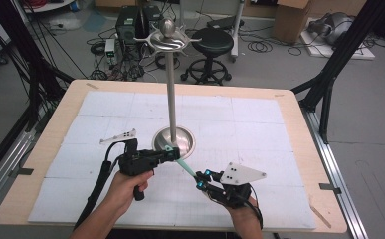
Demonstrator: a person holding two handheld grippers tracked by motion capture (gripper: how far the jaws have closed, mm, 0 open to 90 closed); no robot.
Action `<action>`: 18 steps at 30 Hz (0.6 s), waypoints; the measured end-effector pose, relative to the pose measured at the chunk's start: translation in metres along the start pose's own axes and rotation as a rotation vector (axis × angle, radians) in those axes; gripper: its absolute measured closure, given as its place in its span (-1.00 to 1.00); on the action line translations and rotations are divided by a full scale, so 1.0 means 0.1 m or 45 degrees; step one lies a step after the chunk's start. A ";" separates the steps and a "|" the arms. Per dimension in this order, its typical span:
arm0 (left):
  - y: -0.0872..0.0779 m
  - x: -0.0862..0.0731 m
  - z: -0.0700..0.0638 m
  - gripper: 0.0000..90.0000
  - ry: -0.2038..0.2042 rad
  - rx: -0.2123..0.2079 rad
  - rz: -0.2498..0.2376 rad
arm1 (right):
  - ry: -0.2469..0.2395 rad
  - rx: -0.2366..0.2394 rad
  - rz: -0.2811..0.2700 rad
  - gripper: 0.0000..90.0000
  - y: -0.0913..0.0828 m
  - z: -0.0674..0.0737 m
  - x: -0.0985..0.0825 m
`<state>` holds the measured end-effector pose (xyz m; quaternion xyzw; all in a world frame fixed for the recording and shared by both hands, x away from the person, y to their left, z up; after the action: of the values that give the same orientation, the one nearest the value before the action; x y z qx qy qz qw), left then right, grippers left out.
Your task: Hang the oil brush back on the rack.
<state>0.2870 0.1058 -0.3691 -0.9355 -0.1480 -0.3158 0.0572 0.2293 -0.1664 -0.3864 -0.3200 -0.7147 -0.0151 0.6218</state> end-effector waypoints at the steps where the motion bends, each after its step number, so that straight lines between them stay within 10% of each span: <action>1: -0.01 0.00 -0.01 0.84 0.006 -0.006 -0.005 | -0.002 0.005 -0.005 0.81 0.00 0.00 0.01; 6: -0.01 0.09 -0.09 0.85 0.048 -0.020 0.017 | 0.021 0.015 -0.024 0.54 0.00 -0.04 0.06; 13: -0.03 0.29 -0.29 0.85 0.219 -0.061 0.091 | 0.154 0.207 -0.108 0.16 -0.07 -0.23 0.09; 18: -0.02 0.34 -0.42 0.84 0.348 -0.085 0.203 | 0.192 0.337 -0.151 0.32 -0.09 -0.35 0.13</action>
<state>0.2880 0.1075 -0.3154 -0.8939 -0.0534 -0.4394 0.0705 0.2557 -0.1824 -0.3640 -0.1905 -0.6794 0.0188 0.7083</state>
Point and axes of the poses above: each handheld gripper's, and its own axes: y roughly forward along the jaws, x roughly out of its top, z roughly to its left, the point moved 1 cm from there along y, roughly forward along the jaws, and after that the axes turned 15 degrees about -y, right-handed, at the moved point
